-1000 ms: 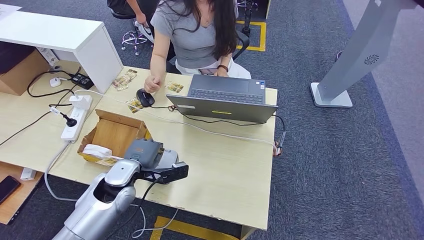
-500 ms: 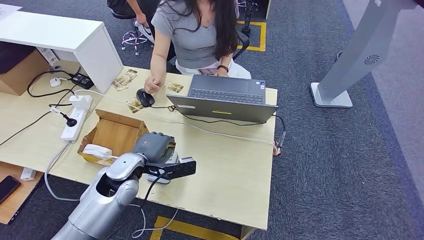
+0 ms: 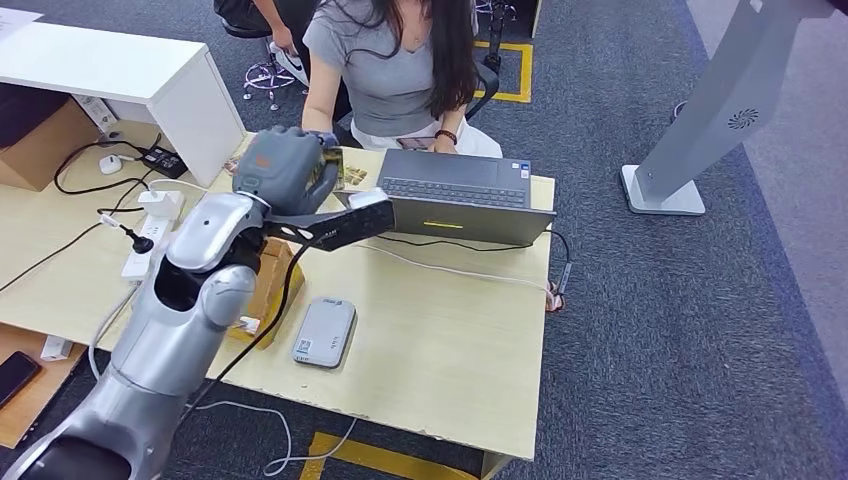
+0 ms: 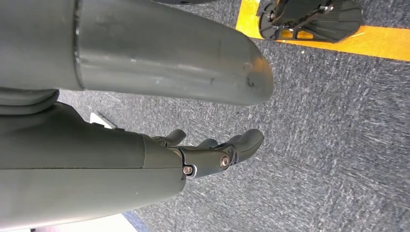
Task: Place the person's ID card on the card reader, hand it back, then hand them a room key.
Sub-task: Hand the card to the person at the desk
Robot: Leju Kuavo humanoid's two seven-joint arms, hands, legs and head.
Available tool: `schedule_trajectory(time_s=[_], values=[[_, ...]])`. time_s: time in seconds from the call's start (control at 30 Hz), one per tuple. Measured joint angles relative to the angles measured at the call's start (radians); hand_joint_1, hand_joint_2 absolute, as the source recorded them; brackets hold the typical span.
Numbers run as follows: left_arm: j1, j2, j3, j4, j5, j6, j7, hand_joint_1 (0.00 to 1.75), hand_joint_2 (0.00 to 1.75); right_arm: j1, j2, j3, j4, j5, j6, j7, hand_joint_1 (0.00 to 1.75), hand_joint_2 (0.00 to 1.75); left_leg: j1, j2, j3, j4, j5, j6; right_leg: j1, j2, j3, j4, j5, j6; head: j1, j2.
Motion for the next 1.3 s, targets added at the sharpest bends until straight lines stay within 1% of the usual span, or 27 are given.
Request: schedule_trajectory(time_s=[0.1,0.2,0.5,0.53,0.63,0.67,0.93,1.03,1.17,1.3], values=[[-0.063,0.000,0.012,0.014,-0.019,-0.016,0.022,1.75,1.75,-0.008,-0.003,0.004,0.011,0.006,-0.004,0.001,0.00,0.00,0.000,0.000,0.000,0.000,0.000,0.000,0.000,0.000,0.000,0.000,0.000,0.000,0.000,0.000],[-0.100,0.001,0.025,0.032,-0.031,-0.025,0.036,1.75,1.75,-0.014,-0.006,0.008,0.021,0.008,-0.006,0.003,0.00,0.00,0.000,0.000,0.000,0.000,0.000,0.000,0.000,0.000,0.000,0.000,0.000,0.000,0.000,0.000],[-0.124,0.001,0.040,0.061,-0.046,-0.027,0.041,1.75,1.75,-0.020,-0.010,0.022,0.035,0.020,-0.008,0.003,0.00,0.00,0.000,0.000,0.000,0.000,0.000,0.000,0.000,0.000,0.000,0.000,0.000,0.000,0.000,0.000],[-0.124,0.002,0.041,0.065,-0.051,-0.026,0.042,1.65,1.75,-0.021,-0.011,0.024,0.036,0.020,-0.008,0.003,0.00,0.00,0.000,0.000,0.000,0.000,0.000,0.000,0.000,0.000,0.000,0.000,0.000,0.000,0.000,0.000],[-0.123,0.006,0.045,0.080,-0.060,-0.021,0.041,0.34,1.75,-0.022,-0.011,0.029,0.038,0.020,-0.009,0.003,0.00,0.00,0.000,0.000,0.000,0.000,0.000,0.000,0.000,0.000,0.000,0.000,0.000,0.000,0.000,0.000],[-0.123,0.008,0.047,0.084,-0.062,-0.019,0.041,0.00,1.75,-0.023,-0.012,0.030,0.039,0.021,-0.009,0.004,0.00,0.00,0.000,0.000,0.000,0.000,0.000,0.000,0.000,0.000,0.000,0.000,0.000,0.000,0.000,0.000],[-0.113,0.018,0.057,0.114,-0.075,-0.012,0.038,0.00,1.75,-0.024,-0.012,0.032,0.041,0.021,-0.011,0.008,0.00,0.00,0.000,0.000,0.000,0.000,0.000,0.000,0.000,0.000,0.000,0.000,0.000,0.000,0.000,0.000],[-0.103,0.019,0.059,0.118,-0.071,0.001,0.020,0.00,1.75,-0.024,-0.012,0.032,0.041,0.019,-0.011,0.009,0.00,0.00,0.000,0.000,0.000,0.000,0.000,0.000,0.000,0.000,0.000,0.000,0.000,0.000,0.000,0.000],[-0.065,0.019,0.064,0.102,-0.048,0.047,-0.030,0.00,1.75,-0.023,-0.012,0.033,0.041,0.015,-0.010,0.010,0.00,0.00,0.000,0.000,0.000,0.000,0.000,0.000,0.000,0.000,0.000,0.000,0.000,0.000,0.000,0.000],[-0.026,0.021,0.069,0.069,-0.039,0.065,-0.047,0.00,1.75,-0.022,-0.012,0.033,0.042,0.007,-0.010,0.011,0.00,0.00,0.000,0.000,0.000,0.000,0.000,0.000,0.000,0.000,0.000,0.000,0.000,0.000,0.000,0.000]])
